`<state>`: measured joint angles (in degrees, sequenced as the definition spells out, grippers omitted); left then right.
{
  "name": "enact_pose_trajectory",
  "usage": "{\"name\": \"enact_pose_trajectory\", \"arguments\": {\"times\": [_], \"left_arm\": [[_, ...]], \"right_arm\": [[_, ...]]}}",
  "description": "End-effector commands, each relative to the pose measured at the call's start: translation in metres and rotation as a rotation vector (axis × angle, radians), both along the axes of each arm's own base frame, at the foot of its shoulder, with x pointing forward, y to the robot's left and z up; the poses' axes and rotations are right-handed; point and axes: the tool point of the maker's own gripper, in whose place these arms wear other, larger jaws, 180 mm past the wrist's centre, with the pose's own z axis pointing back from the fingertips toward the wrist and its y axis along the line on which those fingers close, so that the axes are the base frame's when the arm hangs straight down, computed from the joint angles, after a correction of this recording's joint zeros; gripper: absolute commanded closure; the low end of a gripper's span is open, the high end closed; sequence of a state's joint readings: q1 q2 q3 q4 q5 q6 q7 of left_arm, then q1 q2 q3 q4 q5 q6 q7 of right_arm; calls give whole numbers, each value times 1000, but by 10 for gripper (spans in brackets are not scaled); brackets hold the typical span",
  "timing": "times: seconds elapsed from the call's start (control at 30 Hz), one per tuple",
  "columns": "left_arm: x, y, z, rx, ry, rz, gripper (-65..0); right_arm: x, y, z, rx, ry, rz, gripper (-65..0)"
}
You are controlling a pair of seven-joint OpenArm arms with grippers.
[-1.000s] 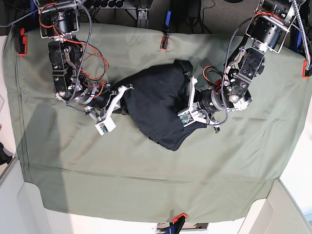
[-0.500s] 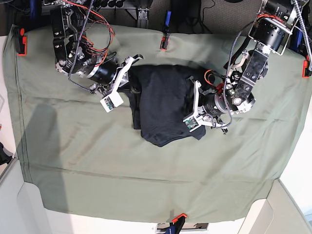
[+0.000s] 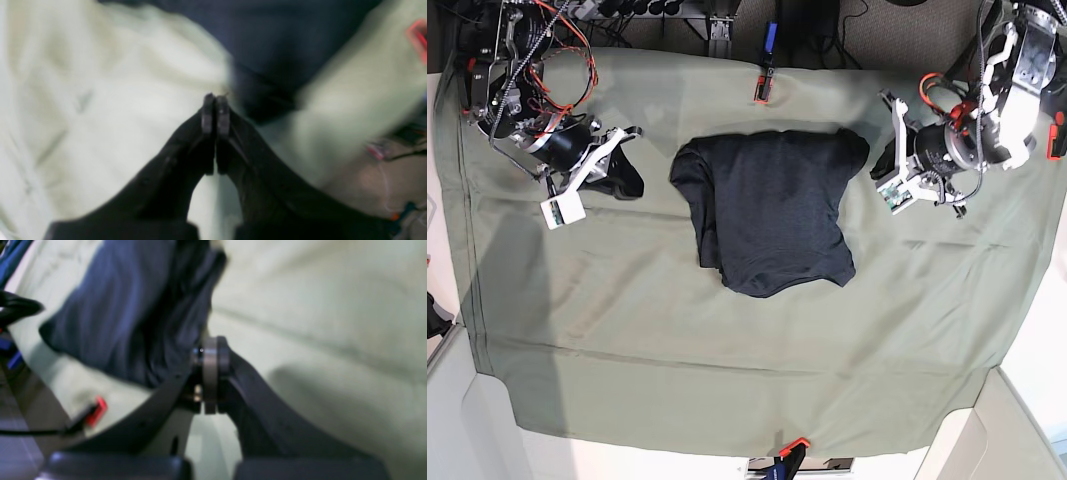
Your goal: Fold the T-shirt properly
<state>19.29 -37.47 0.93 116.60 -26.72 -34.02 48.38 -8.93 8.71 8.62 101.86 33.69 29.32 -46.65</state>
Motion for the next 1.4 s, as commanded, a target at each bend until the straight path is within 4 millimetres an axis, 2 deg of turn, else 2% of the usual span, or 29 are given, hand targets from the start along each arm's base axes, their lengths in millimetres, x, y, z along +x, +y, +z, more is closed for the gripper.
{"name": "enact_pose_trajectory", "arguments": {"times": [0.0,0.17,0.33,0.5,0.63,0.77,0.83,0.9,1.0,1.07,1.2,1.3,1.37], "left_arm": [[-5,7,8,2,-10,5,0],[-73,22,-1,-11,149,29,0],[-152,23,-25,-28,368,26,0],[-227,18,-46,-29,580,11,0],[-284,21,-77,33,734,-40,0],[-322,36,-122,135,859,-16,0],[-333,44,-148,186,915,-8,0],[-336,47,-173,215,965,28,0],[-333,45,-210,245,1032,88,0],[-323,35,-232,253,1070,112,0],[-295,18,-262,284,1109,192,0],[-283,4,-268,269,1129,196,0],[-280,0,-267,256,1131,177,0]], "right_arm": [[-3,-3,10,5,-35,10,0],[-68,-9,-9,-22,85,62,0],[-148,-17,-39,-46,284,86,0],[-230,-15,-59,-41,492,99,0],[-285,-19,-74,-81,636,124,0],[-323,-30,-99,-124,777,101,0],[-335,-37,-114,-127,838,78,0],[-341,-45,-131,-133,895,45,0],[-348,-59,-158,-161,998,-4,0],[-350,-67,-172,-178,1068,-2,0],[-326,-73,-188,-183,1107,-4,0],[-301,-70,-190,-177,1079,18,0],[-291,-67,-188,-171,1082,32,0]]}}
